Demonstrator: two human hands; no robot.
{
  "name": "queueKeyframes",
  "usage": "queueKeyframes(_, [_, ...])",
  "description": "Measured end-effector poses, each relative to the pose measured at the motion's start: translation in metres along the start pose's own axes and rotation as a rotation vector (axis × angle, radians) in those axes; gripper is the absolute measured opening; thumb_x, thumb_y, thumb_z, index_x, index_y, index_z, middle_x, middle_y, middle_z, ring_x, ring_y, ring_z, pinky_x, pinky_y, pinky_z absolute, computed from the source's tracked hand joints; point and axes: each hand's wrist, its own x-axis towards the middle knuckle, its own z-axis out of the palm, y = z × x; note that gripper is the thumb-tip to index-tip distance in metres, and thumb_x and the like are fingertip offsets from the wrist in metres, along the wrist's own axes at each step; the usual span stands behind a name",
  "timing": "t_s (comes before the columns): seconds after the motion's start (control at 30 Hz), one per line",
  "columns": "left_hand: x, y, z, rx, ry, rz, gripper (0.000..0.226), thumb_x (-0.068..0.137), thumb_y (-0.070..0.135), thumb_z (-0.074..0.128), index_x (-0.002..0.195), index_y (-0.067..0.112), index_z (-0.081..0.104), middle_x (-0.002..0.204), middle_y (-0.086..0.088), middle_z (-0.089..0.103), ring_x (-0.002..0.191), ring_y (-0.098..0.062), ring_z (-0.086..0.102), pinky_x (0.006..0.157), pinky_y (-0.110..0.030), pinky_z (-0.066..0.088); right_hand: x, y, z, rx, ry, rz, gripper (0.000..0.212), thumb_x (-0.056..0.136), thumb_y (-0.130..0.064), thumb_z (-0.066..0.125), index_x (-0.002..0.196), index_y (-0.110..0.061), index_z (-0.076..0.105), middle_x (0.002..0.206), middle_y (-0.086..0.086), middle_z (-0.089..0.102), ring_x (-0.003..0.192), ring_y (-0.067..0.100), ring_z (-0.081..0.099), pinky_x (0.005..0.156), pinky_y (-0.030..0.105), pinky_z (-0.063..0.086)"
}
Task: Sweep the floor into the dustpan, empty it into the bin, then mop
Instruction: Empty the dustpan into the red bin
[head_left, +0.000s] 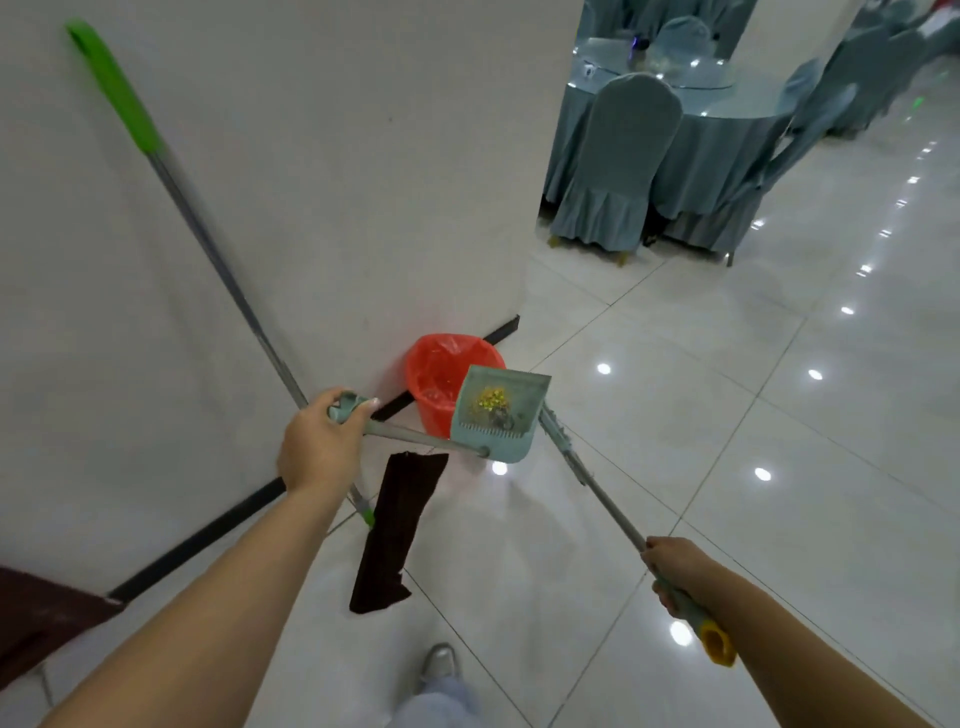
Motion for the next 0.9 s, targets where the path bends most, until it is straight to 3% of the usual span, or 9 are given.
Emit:
queueKeyframes(0.27, [0.105, 0.013, 0.019, -0.249, 0.084, -0.236, 0.025, 0.079, 0.049, 0.069, 0.085, 0.025, 0.064, 0.081, 0.005, 0.062, 0.078, -0.021, 0.061, 0.076, -0.041, 0.055, 0.04, -0.083, 0.006, -0.033, 0.001, 0.072, 0.017, 0.097, -0.013, 0.045, 0.106, 0.0, 0.052, 0.069, 0.012, 0.052, 0.048, 0.017, 0.046, 0.045, 0.025, 0.044])
queueKeyframes(0.4, [0.129, 0.007, 0.035, -0.37, 0.122, -0.399, 0.021, 0.08, 0.042, 0.07, 0.075, 0.025, 0.06, 0.084, -0.003, 0.066, 0.074, -0.024, 0.062, 0.074, -0.038, 0.055, 0.052, -0.111, 0.005, -0.019, -0.001, 0.109, 0.02, 0.098, -0.016, 0.045, 0.108, 0.0, 0.053, 0.066, 0.011, 0.051, 0.049, 0.017, 0.045, 0.045, 0.025, 0.044])
queueKeyframes(0.57, [0.155, -0.008, 0.048, -0.482, 0.174, -0.603, 0.033, 0.079, 0.041, 0.072, 0.092, 0.012, 0.064, 0.086, -0.01, 0.066, 0.055, -0.018, 0.055, 0.067, -0.031, 0.051, 0.054, -0.133, 0.004, -0.02, 0.012, 0.009, 0.024, 0.099, -0.009, 0.041, 0.12, -0.009, 0.053, 0.068, 0.011, 0.051, 0.05, 0.017, 0.046, 0.043, 0.023, 0.043])
queueKeyframes(0.73, [0.16, -0.025, 0.064, -0.59, 0.222, -0.795, 0.038, 0.081, 0.039, 0.071, 0.09, 0.004, 0.063, 0.089, -0.01, 0.066, 0.073, -0.023, 0.059, 0.07, -0.027, 0.045, 0.054, -0.154, 0.0, -0.007, 0.028, -0.069, 0.042, 0.099, -0.009, 0.041, 0.141, -0.016, 0.043, 0.07, 0.012, 0.052, 0.051, 0.017, 0.047, 0.041, 0.022, 0.044])
queueKeyframes(0.83, [0.157, -0.034, 0.071, -0.636, 0.232, -0.922, 0.04, 0.083, 0.036, 0.069, 0.099, -0.001, 0.064, 0.086, -0.009, 0.064, 0.067, -0.022, 0.059, 0.064, -0.028, 0.047, 0.055, -0.162, -0.002, -0.01, 0.048, -0.063, 0.045, 0.099, -0.01, 0.041, 0.143, -0.019, 0.043, 0.072, 0.013, 0.052, 0.053, 0.018, 0.046, 0.042, 0.022, 0.043])
queueKeyframes(0.9, [0.16, -0.05, 0.076, -0.701, 0.263, -1.002, 0.042, 0.084, 0.034, 0.067, 0.108, 0.0, 0.061, 0.095, -0.01, 0.062, 0.082, -0.023, 0.063, 0.075, -0.032, 0.051, 0.055, -0.165, -0.001, -0.021, 0.045, -0.071, 0.046, 0.099, -0.01, 0.041, 0.144, -0.019, 0.041, 0.073, 0.013, 0.052, 0.053, 0.018, 0.046, 0.043, 0.023, 0.044])
